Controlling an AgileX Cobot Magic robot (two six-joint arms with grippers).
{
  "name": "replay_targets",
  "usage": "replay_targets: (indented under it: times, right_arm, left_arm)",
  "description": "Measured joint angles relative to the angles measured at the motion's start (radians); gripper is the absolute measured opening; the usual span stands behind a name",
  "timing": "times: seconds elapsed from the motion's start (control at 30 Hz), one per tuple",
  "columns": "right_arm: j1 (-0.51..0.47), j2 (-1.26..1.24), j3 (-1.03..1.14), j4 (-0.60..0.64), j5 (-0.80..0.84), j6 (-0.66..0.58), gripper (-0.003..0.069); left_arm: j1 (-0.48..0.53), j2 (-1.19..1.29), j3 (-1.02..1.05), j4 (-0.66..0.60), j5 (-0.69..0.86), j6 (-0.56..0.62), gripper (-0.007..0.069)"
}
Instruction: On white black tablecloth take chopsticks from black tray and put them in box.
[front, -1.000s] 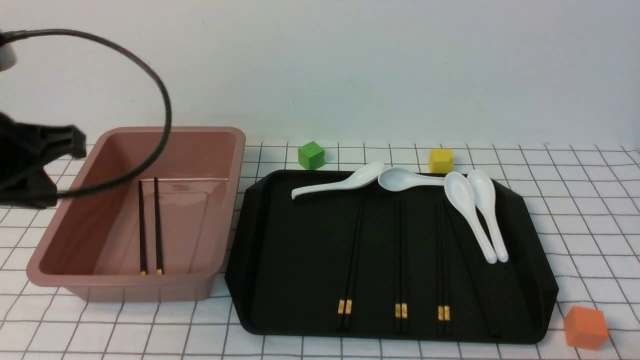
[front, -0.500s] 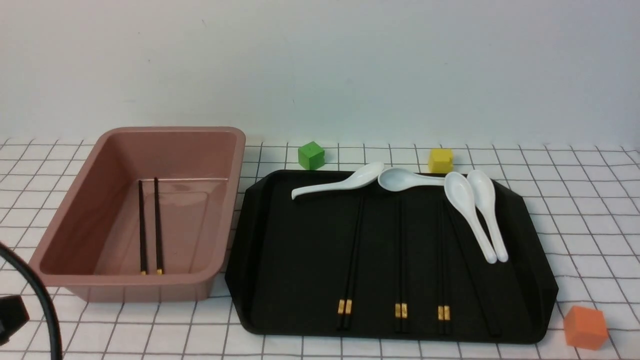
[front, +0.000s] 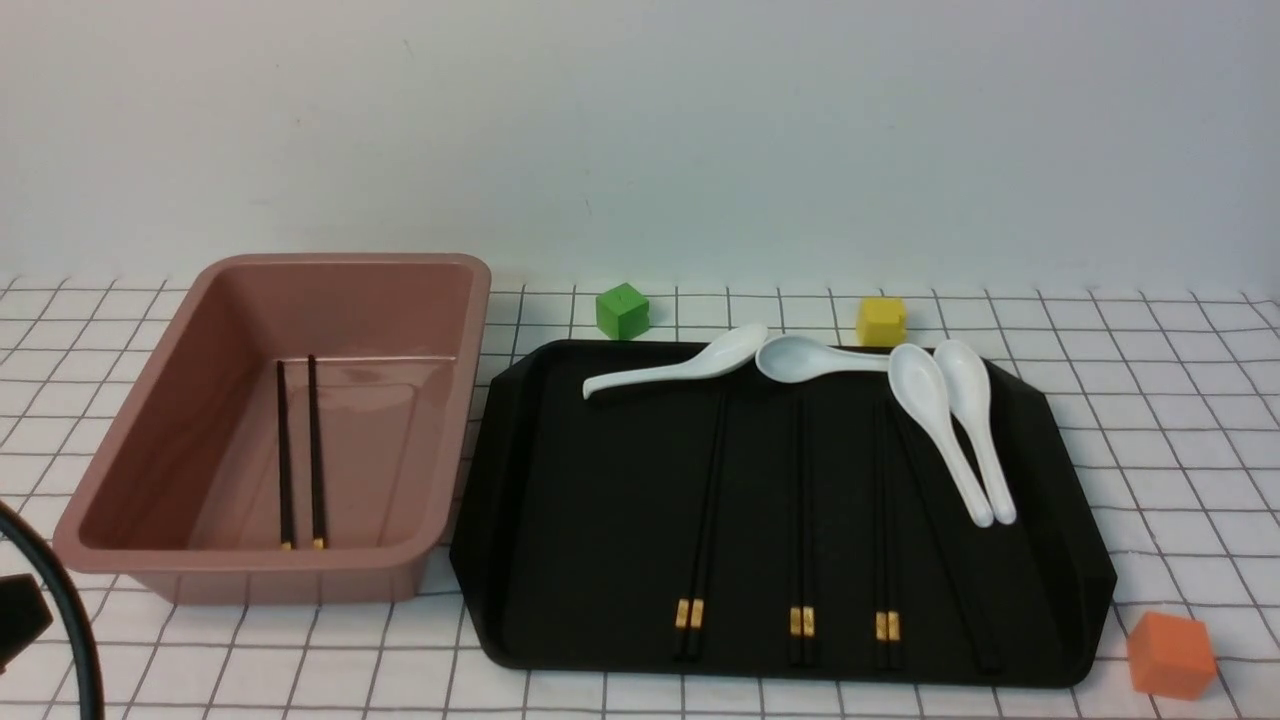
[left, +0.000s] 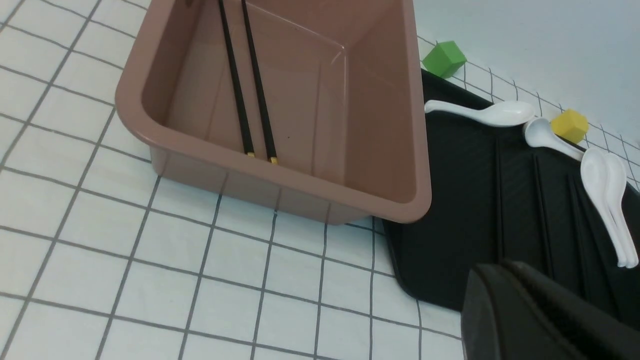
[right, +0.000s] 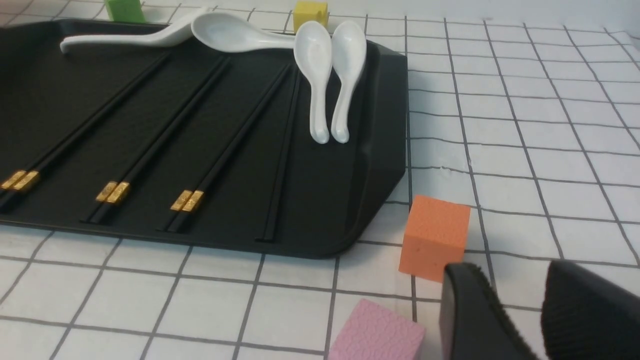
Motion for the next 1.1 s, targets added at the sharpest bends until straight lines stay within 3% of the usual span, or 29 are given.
replay_targets:
  times: [0.37, 0.73, 1.1]
  right_arm:
    - [0.0, 0.0, 0.0, 0.0, 0.0, 0.0, 0.024]
    - [0.0, 0.0, 0.0, 0.0, 0.0, 0.0, 0.024]
    - [0.0, 0.0, 0.0, 0.0, 0.0, 0.0, 0.024]
  left_arm:
    - [0.0, -0.013, 0.02, 0.045, -0.022, 0.0, -0.0013]
    - [0.0, -0.36, 0.441, 0.191, -0.365, -0.003, -0.0012]
    - [0.0, -0.451, 0.544, 0.238, -0.278, -0.003, -0.0007]
